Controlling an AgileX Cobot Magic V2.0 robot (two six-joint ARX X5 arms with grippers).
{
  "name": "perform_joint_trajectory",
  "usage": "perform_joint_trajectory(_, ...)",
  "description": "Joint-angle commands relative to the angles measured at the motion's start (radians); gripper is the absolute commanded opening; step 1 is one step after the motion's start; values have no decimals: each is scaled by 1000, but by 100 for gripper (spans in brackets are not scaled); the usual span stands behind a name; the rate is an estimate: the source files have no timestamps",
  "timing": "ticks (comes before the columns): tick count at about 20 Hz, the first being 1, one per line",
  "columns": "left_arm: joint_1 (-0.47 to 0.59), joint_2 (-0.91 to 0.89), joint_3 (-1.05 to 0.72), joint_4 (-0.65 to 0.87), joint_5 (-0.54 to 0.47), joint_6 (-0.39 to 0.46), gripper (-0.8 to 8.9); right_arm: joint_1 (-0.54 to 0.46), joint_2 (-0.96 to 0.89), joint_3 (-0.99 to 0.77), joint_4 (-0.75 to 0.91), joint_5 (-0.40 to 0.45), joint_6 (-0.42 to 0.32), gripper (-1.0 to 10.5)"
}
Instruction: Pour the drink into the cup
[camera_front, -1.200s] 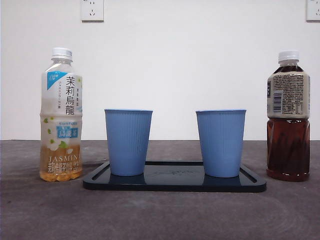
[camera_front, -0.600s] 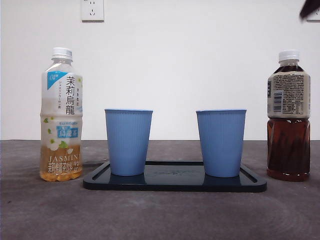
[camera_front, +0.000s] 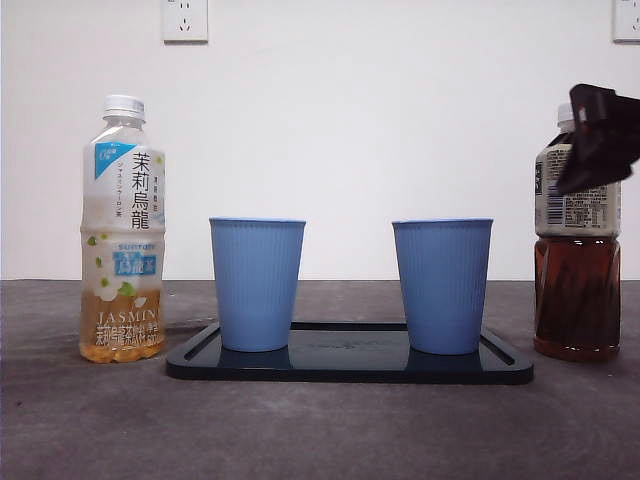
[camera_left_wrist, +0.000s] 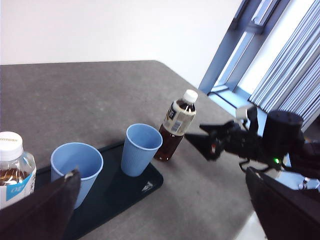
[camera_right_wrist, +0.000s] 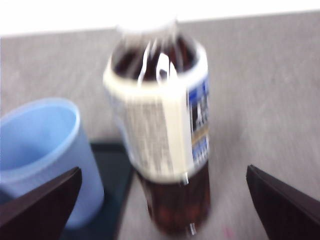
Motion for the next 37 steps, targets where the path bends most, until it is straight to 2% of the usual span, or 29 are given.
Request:
perform_joint_trajectory(1, -11, 7, 23, -4, -25, 72, 530, -5, 77, 3, 90, 2, -14, 526)
perform_joint_trajectory(10, -16, 10, 23, 0, -56, 97, 530, -78, 370, 3, 405, -34, -36, 525)
perform_joint_trajectory(12, -16, 11, 23, 2, -56, 97, 530, -101, 433, 5, 472, -65, -38, 508)
perform_joint_trajectory(17, -16, 11, 23, 6, -56, 97, 530, -127, 536, 5, 591, -109, -55, 382)
perform_joint_trajectory(22, -16, 11, 23, 6, -56, 97, 530, -127, 566, 11, 632, -133, -57, 177)
perform_joint_trajectory(24, -16, 10, 23, 6, -56, 97, 530, -127, 564, 14, 637, -147, -74, 156)
perform_joint_trajectory(26, -16, 10, 23, 5, -56, 97, 530, -126, 549, 20, 634, -180, -127, 156)
perform_joint_trajectory(29, -16, 10, 23, 4, -56, 97, 530, -117, 489, 58, 514, -183, -149, 158)
perform_joint_trajectory(33, -16, 8, 23, 5, -56, 107, 530, -103, 380, 181, 162, -174, -262, 158)
perform_joint_trajectory(37, -16, 0, 23, 17, -56, 134, 530, -48, 328, 347, -173, -126, -366, 158)
